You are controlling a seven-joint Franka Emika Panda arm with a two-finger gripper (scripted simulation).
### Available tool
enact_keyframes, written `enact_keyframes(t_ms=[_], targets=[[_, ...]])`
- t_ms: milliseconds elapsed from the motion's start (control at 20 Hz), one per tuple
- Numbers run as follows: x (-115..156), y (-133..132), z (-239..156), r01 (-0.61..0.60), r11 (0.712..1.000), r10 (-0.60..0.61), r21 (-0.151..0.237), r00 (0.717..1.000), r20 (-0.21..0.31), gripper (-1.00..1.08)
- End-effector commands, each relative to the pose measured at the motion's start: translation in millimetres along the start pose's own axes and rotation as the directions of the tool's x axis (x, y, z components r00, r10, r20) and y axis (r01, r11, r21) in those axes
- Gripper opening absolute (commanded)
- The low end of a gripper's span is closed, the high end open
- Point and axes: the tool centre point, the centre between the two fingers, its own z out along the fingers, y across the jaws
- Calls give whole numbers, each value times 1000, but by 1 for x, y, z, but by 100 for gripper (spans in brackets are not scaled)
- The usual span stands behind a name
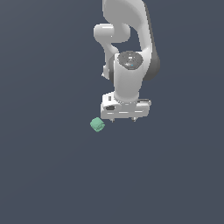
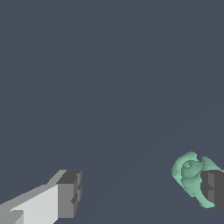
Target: Pick up the object and move it to a goal position.
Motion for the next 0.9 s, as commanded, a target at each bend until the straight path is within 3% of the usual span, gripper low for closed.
enact_keyframes(t_ms=[0, 450, 850], targets=[[0, 0, 0, 0, 1000, 0, 0, 1000, 0, 100], [7, -2, -17, 13, 1000, -13, -2, 999, -37, 100], [6, 0, -15, 23, 1000, -23, -3, 999, -36, 100]])
